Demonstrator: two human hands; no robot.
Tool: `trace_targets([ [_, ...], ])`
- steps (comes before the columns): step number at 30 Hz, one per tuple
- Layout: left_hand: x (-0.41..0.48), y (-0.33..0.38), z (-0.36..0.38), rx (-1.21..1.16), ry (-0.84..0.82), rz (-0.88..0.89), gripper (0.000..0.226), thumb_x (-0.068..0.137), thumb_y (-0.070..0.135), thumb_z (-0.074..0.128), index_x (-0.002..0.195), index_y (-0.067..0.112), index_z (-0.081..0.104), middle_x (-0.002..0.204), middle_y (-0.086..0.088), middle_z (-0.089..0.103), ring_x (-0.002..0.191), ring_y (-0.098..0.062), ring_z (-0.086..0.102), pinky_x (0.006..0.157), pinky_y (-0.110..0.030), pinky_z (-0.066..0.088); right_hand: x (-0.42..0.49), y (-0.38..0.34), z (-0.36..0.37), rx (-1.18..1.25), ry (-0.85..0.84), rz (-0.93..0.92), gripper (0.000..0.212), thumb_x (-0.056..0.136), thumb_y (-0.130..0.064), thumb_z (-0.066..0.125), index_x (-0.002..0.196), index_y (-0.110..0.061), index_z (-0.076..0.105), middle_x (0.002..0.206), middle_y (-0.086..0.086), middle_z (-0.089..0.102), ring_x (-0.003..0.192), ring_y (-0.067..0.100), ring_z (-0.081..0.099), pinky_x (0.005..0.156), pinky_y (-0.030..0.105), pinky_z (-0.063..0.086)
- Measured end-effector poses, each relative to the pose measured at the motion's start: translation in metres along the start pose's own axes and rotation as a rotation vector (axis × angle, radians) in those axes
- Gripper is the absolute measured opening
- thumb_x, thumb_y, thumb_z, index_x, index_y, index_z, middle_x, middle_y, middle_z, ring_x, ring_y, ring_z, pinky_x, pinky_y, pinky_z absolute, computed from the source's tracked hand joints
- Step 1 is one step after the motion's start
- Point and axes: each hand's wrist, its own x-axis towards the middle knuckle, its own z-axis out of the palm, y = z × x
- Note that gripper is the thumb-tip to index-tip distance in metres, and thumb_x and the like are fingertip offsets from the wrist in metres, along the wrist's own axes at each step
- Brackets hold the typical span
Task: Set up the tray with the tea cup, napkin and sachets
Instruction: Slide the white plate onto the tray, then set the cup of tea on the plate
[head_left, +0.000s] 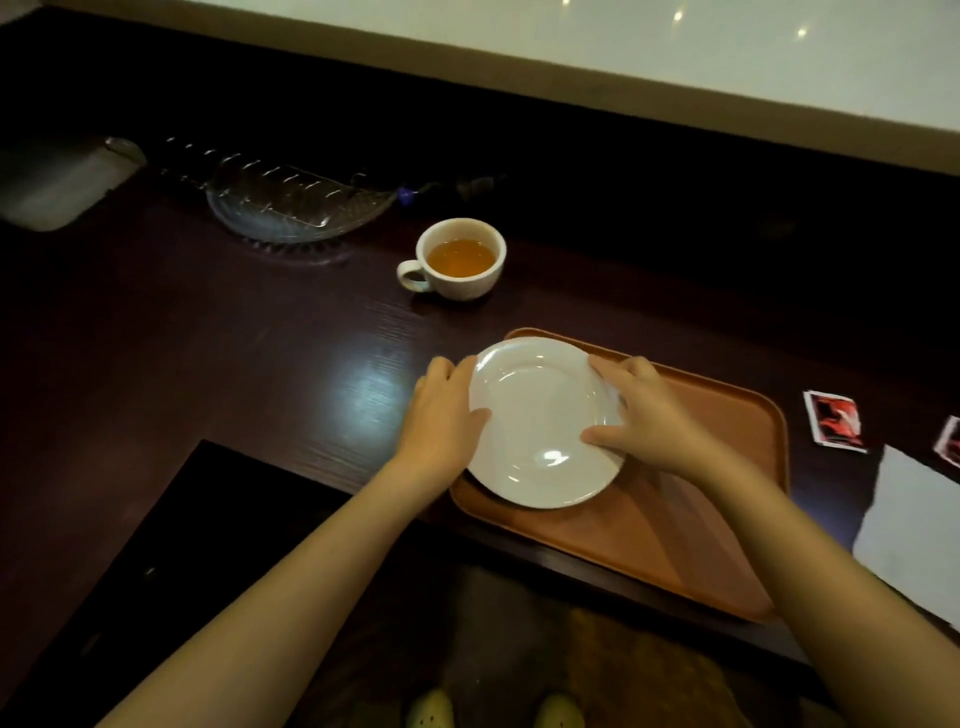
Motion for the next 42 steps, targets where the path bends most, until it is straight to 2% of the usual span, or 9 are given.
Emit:
trace_targets([
  [6,-0.005,0.022,0.028,0.044,-0.049,0.034,0.052,0.084,0.021,0.059,0.132,0.023,0.038,0.117,-0.005,0.045,0.109,-0.024,0.044,0.080,-0.026,0.032,-0.022,0.032,-0.005,-0.010,-0.021,0.093,0.091,0.073,-0.033,0.073,0.144,-0.025,0.018,0.143,0.003,0.026,0.126,0.024,0.036,0.098,0.035,0.038],
  [12,-0.010,0.024,0.040,0.102,-0.062,0.041,0.050,0.084,0.023,0.060,0.129,0.021,0.039,0.122,-0.007,0.045,0.112,-0.026,0.045,0.086,-0.032,0.040,-0.031,0.039,-0.004,0.010,-0.025,0.083,0.088,0.075,-0.031,0.071,0.144,-0.029,0.017,0.138,0.001,0.027,0.119,0.022,0.040,0.088,0.028,0.038],
  [18,-0.009,0.023,0.032,0.226,-0.048,0.094,0.050,0.085,0.033,0.057,0.130,0.019,0.038,0.122,-0.008,0.047,0.116,-0.026,0.039,0.088,-0.035,0.040,-0.029,0.034,-0.004,-0.136,-0.028,0.106,0.086,0.075,-0.037,0.069,0.143,-0.030,0.017,0.144,0.003,0.025,0.128,0.025,0.032,0.098,0.041,0.040],
  [23,0.018,0.010,-0.003,0.141,0.113,0.024,0.076,0.080,0.046,0.060,0.139,0.013,0.026,0.135,-0.013,0.039,0.125,-0.033,0.032,0.098,-0.043,0.037,-0.002,0.021,-0.025,-0.120,0.025,0.023,0.089,0.074,-0.043,0.069,0.143,-0.025,0.015,0.144,0.007,0.023,0.132,0.028,0.022,0.105,0.043,0.032],
  [27,0.056,-0.022,-0.036,0.065,0.323,0.047,0.082,0.072,0.042,0.071,0.135,0.009,0.032,0.138,-0.015,0.039,0.127,-0.034,0.033,0.103,-0.045,0.034,0.053,-0.002,-0.040,-0.031,0.004,-0.138,0.096,0.070,-0.043,0.073,0.144,-0.025,0.013,0.147,0.007,0.020,0.135,0.028,0.017,0.107,0.041,0.027],
  [31,0.097,-0.052,-0.048,-0.039,0.282,0.095,0.101,0.065,0.038,0.079,0.143,0.012,0.019,0.151,-0.011,0.026,0.139,-0.028,0.019,0.112,-0.038,0.021,0.114,-0.021,-0.028,0.009,0.028,-0.183,0.102,0.067,-0.045,0.075,0.144,-0.028,0.010,0.151,0.007,0.014,0.139,0.029,0.012,0.109,0.045,0.026],
  [36,0.137,-0.072,-0.041,-0.249,0.104,0.082,0.109,0.059,0.032,0.083,0.144,0.016,0.016,0.150,-0.007,0.031,0.137,-0.019,0.029,0.105,-0.027,0.026,0.163,-0.040,0.007,0.107,0.008,-0.226,0.107,0.063,-0.044,0.078,0.144,-0.026,0.009,0.150,0.010,0.017,0.139,0.029,0.016,0.109,0.042,0.027],
  [39,0.150,-0.078,-0.037,-0.303,0.051,0.085,0.103,0.059,0.032,0.084,0.142,0.019,0.024,0.139,0.002,0.044,0.124,-0.009,0.039,0.098,-0.021,0.030,0.173,-0.050,0.025,0.253,0.054,-0.274,0.100,0.062,-0.036,0.081,0.140,-0.022,0.020,0.142,0.011,0.029,0.133,0.026,0.028,0.102,0.032,0.030],
  [42,0.155,-0.079,-0.039,-0.351,0.074,0.121,0.086,0.058,0.028,0.084,0.133,0.023,0.041,0.109,0.024,0.053,0.097,0.011,0.048,0.079,0.003,0.034,0.176,-0.057,0.034,0.358,0.163,-0.260,0.090,0.064,-0.028,0.082,0.136,-0.016,0.029,0.139,0.010,0.035,0.128,0.021,0.034,0.097,0.023,0.029],
])
